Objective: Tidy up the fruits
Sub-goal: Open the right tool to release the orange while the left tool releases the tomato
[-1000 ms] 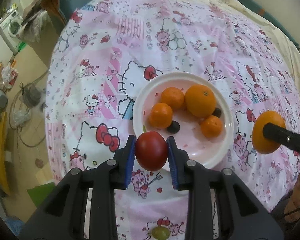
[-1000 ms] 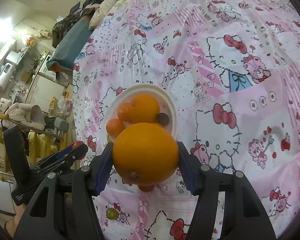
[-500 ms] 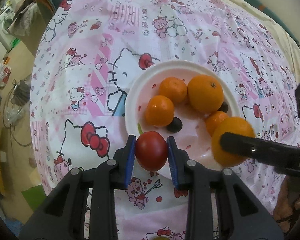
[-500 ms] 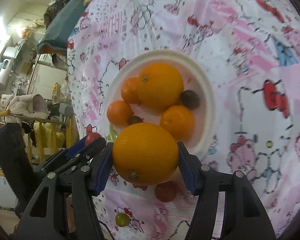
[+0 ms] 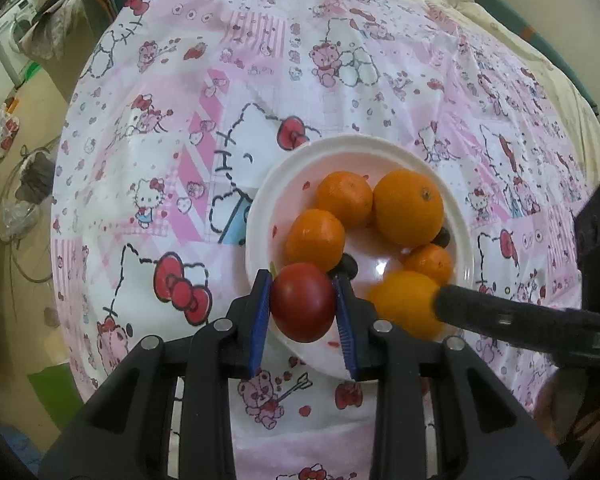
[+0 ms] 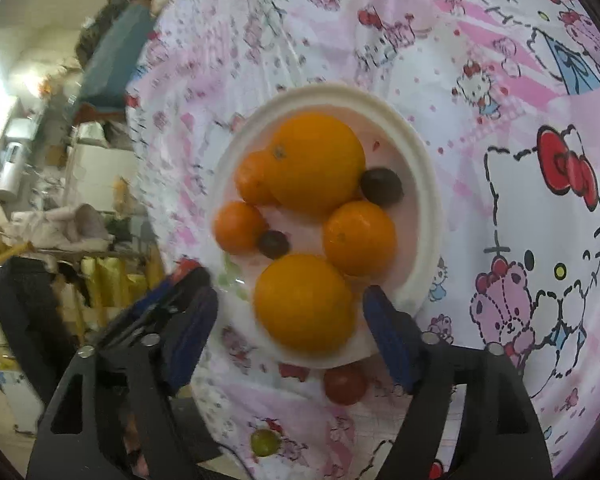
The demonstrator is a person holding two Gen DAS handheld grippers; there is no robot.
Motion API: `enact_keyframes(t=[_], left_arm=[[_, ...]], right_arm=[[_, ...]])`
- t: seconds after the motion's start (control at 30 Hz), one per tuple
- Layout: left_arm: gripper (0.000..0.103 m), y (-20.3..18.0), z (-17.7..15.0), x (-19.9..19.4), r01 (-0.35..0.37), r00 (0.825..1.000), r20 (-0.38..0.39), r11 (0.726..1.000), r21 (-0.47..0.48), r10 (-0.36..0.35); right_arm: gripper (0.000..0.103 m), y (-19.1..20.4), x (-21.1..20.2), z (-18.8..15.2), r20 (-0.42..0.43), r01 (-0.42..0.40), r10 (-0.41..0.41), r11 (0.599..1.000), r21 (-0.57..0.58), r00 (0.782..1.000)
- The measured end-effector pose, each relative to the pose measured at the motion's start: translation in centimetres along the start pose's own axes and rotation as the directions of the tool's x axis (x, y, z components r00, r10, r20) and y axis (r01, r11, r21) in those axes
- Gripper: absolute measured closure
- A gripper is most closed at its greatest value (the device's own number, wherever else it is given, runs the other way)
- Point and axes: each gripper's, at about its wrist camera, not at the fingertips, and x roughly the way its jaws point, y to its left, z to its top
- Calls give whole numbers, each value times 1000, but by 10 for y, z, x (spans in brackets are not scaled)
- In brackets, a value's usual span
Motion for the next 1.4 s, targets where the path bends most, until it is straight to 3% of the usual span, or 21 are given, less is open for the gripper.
enact_keyframes(t=[0.2, 0.4, 0.83, 0.87, 0.93, 1.0, 1.4], left_arm=[[76, 2, 5, -4, -10, 999, 39, 1000, -29, 11], [76, -6, 11, -3, 7, 998, 64, 1000, -16, -6], [74, -36, 19, 14, 92, 996, 7, 996, 11, -92], [70, -37, 19, 16, 92, 996, -6, 996, 11, -92], [36, -40, 18, 16, 95, 996, -2, 995, 12, -95], [26, -41, 17, 11, 102, 995, 18, 995, 20, -103], [26, -31, 11, -6, 76, 995, 64, 997, 8, -76]], right_arm=[[22, -5, -25, 1, 50, -3, 3, 1000, -7, 999], [22, -30, -42, -4, 73, 46, -48, 999, 24, 996], [22, -52, -60, -12, 82, 68, -71, 997, 35, 994], [22, -51, -60, -12, 83, 69, -71, 997, 32, 994], [22, -50, -62, -12, 87, 73, -74, 997, 20, 993], [22, -48, -62, -12, 90, 77, -78, 997, 11, 993], [22, -48, -61, -10, 98, 97, -98, 995, 10, 990]])
